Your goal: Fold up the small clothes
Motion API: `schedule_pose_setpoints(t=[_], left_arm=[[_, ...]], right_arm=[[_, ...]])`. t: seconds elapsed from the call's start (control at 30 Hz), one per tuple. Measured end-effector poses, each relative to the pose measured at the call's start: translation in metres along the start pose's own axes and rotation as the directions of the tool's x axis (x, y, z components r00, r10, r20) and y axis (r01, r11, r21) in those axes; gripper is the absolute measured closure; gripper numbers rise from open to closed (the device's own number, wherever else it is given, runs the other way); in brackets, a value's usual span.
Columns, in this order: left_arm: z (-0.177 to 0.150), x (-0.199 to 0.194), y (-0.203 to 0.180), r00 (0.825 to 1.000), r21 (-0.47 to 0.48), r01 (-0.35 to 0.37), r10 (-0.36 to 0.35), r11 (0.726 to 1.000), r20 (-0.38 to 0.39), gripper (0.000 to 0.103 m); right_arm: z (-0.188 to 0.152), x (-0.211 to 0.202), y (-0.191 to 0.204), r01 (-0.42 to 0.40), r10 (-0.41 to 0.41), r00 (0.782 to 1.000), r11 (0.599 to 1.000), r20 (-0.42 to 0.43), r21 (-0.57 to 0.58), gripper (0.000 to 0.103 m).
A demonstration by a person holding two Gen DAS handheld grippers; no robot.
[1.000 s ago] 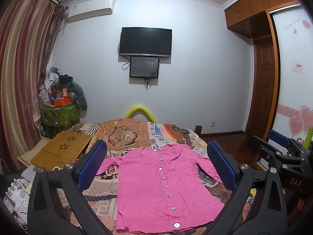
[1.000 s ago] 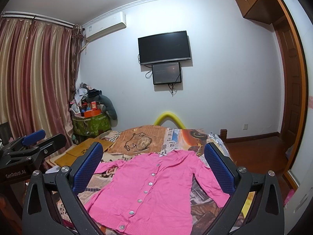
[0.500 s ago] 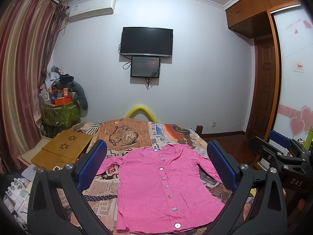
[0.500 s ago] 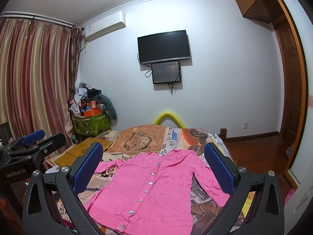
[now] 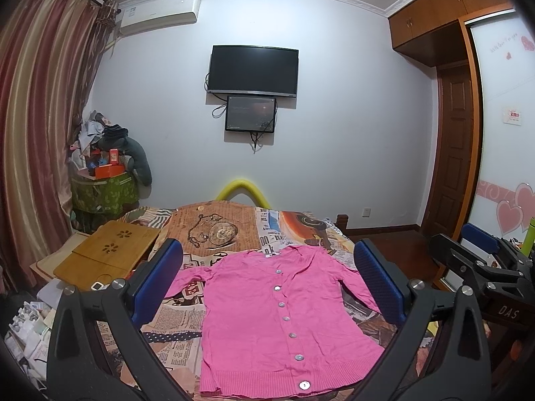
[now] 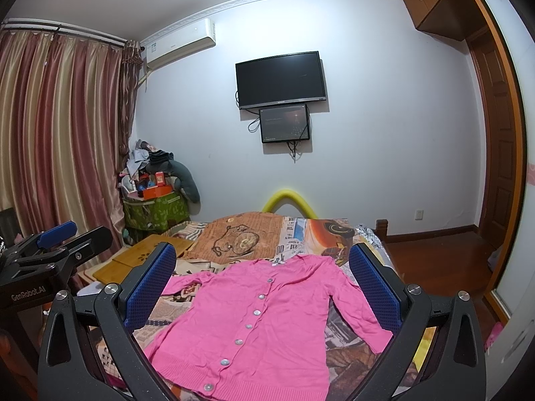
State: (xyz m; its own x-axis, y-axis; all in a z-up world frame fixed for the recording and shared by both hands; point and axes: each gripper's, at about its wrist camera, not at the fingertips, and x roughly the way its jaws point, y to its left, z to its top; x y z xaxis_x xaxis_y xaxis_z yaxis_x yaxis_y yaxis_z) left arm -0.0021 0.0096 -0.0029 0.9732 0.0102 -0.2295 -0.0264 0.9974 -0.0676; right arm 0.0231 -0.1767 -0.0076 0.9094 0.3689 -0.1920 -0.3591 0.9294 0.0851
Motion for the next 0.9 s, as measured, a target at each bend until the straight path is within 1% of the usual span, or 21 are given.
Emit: schedule_pose_setpoints(t=[0.37, 0.63, 0.77, 0.9], left_arm=[[0.002, 0.003, 0.004, 1.0, -0.009, -0.012, 0.012, 1.0, -0.009, 0.0], [0.0, 0.013, 0.002, 0.999, -0.016, -0.025, 0.025, 1.0, -0.019, 0.0], [-0.001, 0.027, 0.009, 0.999, -0.025, -0.033, 0.032, 0.999, -0.041, 0.0], [-0.003, 0.051, 0.025, 0.995, -0.041, -0.063, 0.06, 0.997, -0.079, 0.0]], right_arm=[[-0.002, 0.004, -0.001, -0.001, 0.001, 1.0, 1.0, -0.009, 0.003, 0.0], [-0.004, 0.011, -0.004, -0.003, 0.003, 1.0, 1.0, -0.026, 0.007, 0.0], [-0.005, 0.019, -0.005, -0.002, 0.002, 0.999, 1.0, -0.046, 0.009, 0.0], [-0.01, 0.033, -0.007, 0.002, -0.002, 0.997, 1.0, -0.077, 0.003, 0.0]])
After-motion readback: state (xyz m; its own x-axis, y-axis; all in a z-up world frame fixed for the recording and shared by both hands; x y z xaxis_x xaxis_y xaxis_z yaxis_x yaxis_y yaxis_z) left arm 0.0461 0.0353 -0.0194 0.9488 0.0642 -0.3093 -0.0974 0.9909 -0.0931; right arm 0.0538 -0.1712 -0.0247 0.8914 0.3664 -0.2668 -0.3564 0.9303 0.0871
